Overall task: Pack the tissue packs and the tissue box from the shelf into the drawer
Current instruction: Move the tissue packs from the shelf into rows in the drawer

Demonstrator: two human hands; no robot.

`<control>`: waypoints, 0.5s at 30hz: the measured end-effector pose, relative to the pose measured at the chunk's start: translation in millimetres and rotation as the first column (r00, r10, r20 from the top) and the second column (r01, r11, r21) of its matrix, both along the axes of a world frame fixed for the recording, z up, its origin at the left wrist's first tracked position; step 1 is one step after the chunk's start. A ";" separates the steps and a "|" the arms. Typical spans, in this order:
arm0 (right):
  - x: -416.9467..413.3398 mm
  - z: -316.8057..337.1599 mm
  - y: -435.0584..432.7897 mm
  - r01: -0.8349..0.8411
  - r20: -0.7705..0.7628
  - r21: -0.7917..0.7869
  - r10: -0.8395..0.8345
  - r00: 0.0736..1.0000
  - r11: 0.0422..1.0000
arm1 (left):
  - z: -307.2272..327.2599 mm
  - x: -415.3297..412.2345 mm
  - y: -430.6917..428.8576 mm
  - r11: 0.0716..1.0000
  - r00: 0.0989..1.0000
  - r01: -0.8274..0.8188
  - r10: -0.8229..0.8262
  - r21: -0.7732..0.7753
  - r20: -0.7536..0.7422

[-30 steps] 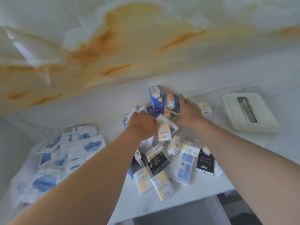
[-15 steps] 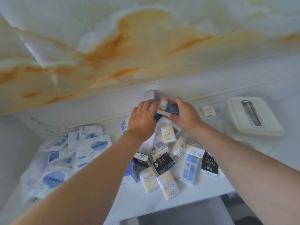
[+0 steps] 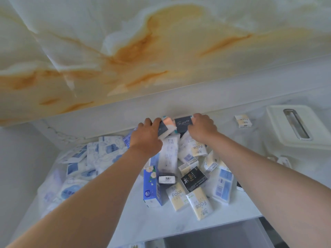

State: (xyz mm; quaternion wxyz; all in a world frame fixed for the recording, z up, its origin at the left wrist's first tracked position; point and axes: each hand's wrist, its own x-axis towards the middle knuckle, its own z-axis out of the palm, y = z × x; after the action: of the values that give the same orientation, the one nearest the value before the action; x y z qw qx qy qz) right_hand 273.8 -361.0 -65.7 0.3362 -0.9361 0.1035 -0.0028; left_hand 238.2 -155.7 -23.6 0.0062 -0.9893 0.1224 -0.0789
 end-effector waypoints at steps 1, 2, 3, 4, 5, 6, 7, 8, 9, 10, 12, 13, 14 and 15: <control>2.2 -1.3 1.8 0.062 -0.072 -0.017 -0.063 0.995 0.998 | -4.2 0.8 3.7 1.000 0.999 -0.015 0.014 -0.020 -0.032; 5.9 -2.2 5.1 0.123 -0.140 0.018 -0.119 0.983 0.992 | -8.1 1.4 7.0 0.998 0.998 -0.027 0.024 -0.049 -0.056; 11.2 -3.3 8.3 0.177 -0.201 0.067 -0.160 0.966 0.982 | -12.1 2.5 9.7 0.996 0.997 -0.033 0.028 -0.081 -0.067; 14.7 -2.7 11.6 0.222 -0.243 0.094 -0.194 0.951 0.971 | -15.6 3.1 11.5 0.993 0.997 -0.035 0.027 -0.109 -0.071; 19.1 -3.8 14.2 0.253 -0.269 0.109 -0.217 0.938 0.961 | -19.0 3.8 12.6 0.991 0.997 -0.033 0.024 -0.129 -0.069; 20.7 -4.5 15.7 0.272 -0.286 0.117 -0.230 0.930 0.955 | -21.9 4.3 13.1 0.989 0.998 -0.029 0.020 -0.142 -0.065; 22.4 -6.4 15.5 0.277 -0.294 0.140 -0.227 0.928 0.951 | -24.4 5.6 13.3 0.988 0.998 -0.024 0.015 -0.153 -0.057; 22.3 -6.5 15.5 0.279 -0.293 0.182 -0.218 0.931 0.943 | -26.3 7.2 13.5 0.987 0.999 -0.019 0.011 -0.162 -0.051; 21.5 -5.9 15.2 0.288 -0.293 0.236 -0.215 0.932 0.928 | -27.7 8.9 13.9 0.985 0.999 -0.016 0.008 -0.172 -0.047; 22.4 -5.5 15.1 0.305 -0.283 0.266 -0.228 0.932 0.915 | -28.3 9.9 14.4 0.982 0.999 -0.017 0.009 -0.187 -0.042; 22.6 3.5 15.7 0.320 -0.225 0.250 -0.267 0.937 0.914 | -29.0 10.2 15.9 0.968 1.000 -0.023 0.019 -0.251 -0.018; 24.0 8.4 16.0 0.316 -0.182 0.222 -0.279 0.943 0.922 | -28.5 9.1 16.7 0.952 1.000 -0.027 0.030 -0.304 0.003; 22.4 16.0 17.3 0.305 -0.129 0.207 -0.283 0.950 0.930 | -26.9 7.2 17.1 0.934 0.999 -0.029 0.043 -0.357 0.030; 21.0 21.3 18.2 0.280 -0.087 0.210 -0.267 0.960 0.937 | -24.8 5.0 17.7 0.918 0.996 -0.025 0.055 -0.397 0.064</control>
State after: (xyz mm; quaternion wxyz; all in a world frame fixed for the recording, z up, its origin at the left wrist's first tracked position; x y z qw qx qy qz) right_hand 294.9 -342.8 -44.3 0.4312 -0.8691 0.2419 -0.0113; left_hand 243.3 -138.0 -48.4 -0.1875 -0.9689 0.0834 -0.1380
